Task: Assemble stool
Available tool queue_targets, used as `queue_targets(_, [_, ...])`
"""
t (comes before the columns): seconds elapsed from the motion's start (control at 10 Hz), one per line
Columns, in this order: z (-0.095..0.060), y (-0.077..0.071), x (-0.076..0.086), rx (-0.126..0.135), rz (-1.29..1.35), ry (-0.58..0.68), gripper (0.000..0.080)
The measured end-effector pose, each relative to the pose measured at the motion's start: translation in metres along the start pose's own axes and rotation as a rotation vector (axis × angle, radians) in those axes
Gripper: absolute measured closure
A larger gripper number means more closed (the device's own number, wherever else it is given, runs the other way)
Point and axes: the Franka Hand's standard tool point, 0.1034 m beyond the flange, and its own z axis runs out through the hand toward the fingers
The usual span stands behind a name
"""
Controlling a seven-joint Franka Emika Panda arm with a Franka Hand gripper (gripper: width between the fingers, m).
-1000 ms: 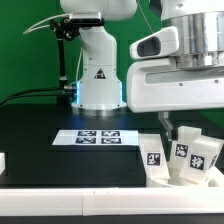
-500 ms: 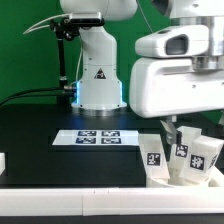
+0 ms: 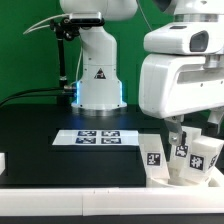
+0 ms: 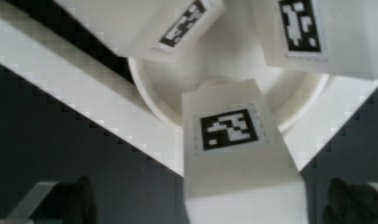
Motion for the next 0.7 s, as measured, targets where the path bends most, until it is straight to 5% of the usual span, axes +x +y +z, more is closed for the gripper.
queue_targets(0.3, [0.0127, -0.013, 0.0082, -0.007, 0.022, 0.004, 0.0151])
queue_targets(0.5, [0.0123, -0.0088, 0.0061, -0.008, 0.054, 0.004, 0.0151])
queue_targets(0.7, [0.0124, -0.0083, 0.0058, -0.008, 0.104, 0.004, 0.0389])
